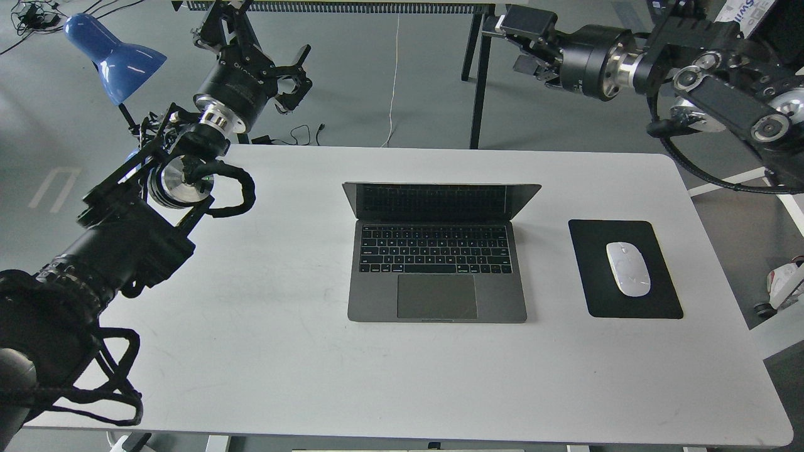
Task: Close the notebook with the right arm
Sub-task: 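Move the right gripper toward the top edge of the open laptop screen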
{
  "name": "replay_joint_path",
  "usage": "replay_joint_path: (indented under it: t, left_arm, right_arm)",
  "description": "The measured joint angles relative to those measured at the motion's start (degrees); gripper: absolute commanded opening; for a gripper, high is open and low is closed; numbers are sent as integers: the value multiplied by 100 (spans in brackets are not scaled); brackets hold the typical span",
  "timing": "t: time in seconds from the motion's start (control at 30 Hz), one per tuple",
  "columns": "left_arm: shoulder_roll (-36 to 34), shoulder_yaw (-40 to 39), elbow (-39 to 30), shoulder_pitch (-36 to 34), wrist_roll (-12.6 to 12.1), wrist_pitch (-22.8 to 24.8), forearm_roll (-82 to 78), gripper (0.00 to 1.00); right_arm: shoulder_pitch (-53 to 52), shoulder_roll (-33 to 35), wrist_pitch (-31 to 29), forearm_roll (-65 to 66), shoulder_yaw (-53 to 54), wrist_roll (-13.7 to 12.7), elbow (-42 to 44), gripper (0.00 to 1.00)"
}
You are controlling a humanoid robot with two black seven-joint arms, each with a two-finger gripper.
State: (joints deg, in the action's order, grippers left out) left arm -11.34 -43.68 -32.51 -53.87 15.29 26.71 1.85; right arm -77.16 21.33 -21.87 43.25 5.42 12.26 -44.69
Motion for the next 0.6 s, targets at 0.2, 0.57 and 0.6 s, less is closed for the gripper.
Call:
replay_joint_path:
  t: [0.2,0.57,0.6]
  left_arm:
    - [1,0,-2,0,0,2,-1,100]
    - [0,0,-2,0,0,2,-9,100]
    - [0,0,-2,0,0,2,-9,100]
  right_arm:
    - [73,-729,-156,72,-577,-19,97,100]
    - [415,-972,-168,70,-749,-23,240,100]
    - [455,-973,-168,64,-742,-23,240,100]
